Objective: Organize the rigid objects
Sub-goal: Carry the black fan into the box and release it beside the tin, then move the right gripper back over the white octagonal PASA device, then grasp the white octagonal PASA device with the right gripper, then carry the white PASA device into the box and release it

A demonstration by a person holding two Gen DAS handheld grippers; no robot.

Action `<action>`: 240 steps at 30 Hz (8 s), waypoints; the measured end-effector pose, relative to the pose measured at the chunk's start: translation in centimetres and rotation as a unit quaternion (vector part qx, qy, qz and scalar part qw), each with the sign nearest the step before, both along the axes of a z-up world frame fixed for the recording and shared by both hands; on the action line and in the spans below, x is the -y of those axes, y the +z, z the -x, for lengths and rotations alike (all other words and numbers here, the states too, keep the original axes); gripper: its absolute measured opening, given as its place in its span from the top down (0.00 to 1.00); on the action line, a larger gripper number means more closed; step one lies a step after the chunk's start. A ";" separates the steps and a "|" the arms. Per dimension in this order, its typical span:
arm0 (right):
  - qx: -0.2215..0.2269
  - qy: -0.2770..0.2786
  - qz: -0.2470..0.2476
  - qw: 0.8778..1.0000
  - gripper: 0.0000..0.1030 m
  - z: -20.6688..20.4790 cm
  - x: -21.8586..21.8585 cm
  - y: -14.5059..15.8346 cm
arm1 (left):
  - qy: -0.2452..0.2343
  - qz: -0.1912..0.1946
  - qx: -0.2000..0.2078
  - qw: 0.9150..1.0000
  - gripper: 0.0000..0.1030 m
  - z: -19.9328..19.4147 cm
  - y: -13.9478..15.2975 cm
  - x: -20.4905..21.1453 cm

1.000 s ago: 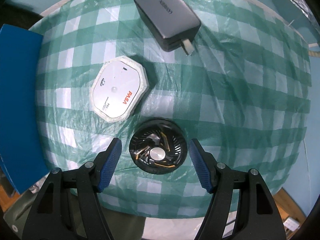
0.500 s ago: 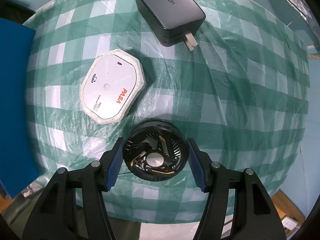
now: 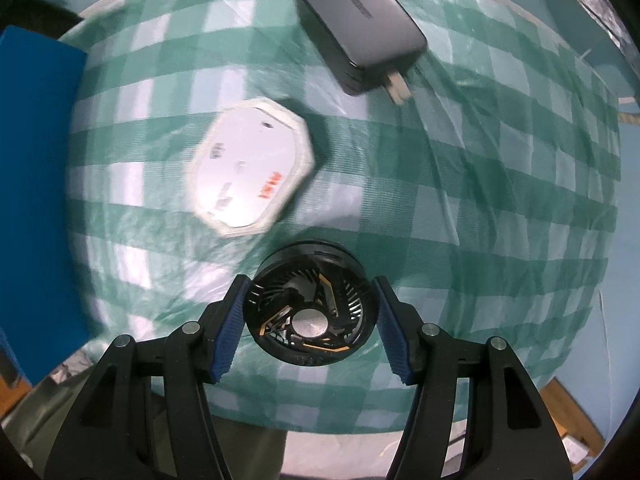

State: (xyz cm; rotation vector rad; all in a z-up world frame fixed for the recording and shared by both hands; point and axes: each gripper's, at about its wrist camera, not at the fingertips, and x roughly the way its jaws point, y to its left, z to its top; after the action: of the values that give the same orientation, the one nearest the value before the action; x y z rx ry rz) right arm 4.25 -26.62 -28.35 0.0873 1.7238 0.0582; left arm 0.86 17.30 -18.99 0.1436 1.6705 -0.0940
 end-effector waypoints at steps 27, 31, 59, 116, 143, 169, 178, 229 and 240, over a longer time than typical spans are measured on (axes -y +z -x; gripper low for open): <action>0.070 0.155 -0.044 0.984 0.40 -2.7 -11.7 11.2 | 0.004 0.005 0.003 1.000 0.93 0.1 -0.1 0.1; 0.080 0.188 -0.052 0.978 0.40 -2.8 -14.6 12.5 | 0.004 0.005 0.004 1.000 0.93 0.1 -0.1 0.1; 0.065 0.369 -0.042 0.926 0.40 -1.0 -27.9 10.0 | 0.000 0.004 0.007 1.000 0.93 0.3 0.0 -0.1; 0.120 0.251 -0.055 0.959 0.40 -1.6 -20.3 16.4 | -0.003 0.000 0.007 1.000 0.93 0.6 -0.1 0.0; 0.029 -0.080 -0.016 0.996 0.33 -4.2 -0.8 7.4 | -0.001 -0.001 0.005 1.000 0.93 0.4 0.5 0.2; -0.020 -0.224 0.016 0.974 0.35 -6.1 -0.1 -0.6 | 0.002 -0.001 0.005 1.000 0.93 0.6 0.5 0.2; -0.016 -0.209 0.030 0.977 0.48 -5.8 -0.1 -0.5 | 0.001 -0.001 0.005 1.000 0.93 0.6 0.5 0.2; 0.088 0.249 -0.030 0.964 0.48 -6.8 -22.9 14.1 | 0.000 -0.002 0.004 1.000 0.93 0.6 0.3 0.3; 0.064 0.335 -0.014 0.940 0.48 -5.7 -27.7 11.2 | 0.000 -0.001 0.004 1.000 0.93 0.6 0.3 0.3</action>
State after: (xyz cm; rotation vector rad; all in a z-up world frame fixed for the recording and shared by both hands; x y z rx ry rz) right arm 9.98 1.10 -17.15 -0.4779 1.5532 0.5782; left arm 0.29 16.99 -18.71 0.1460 1.6626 -0.0918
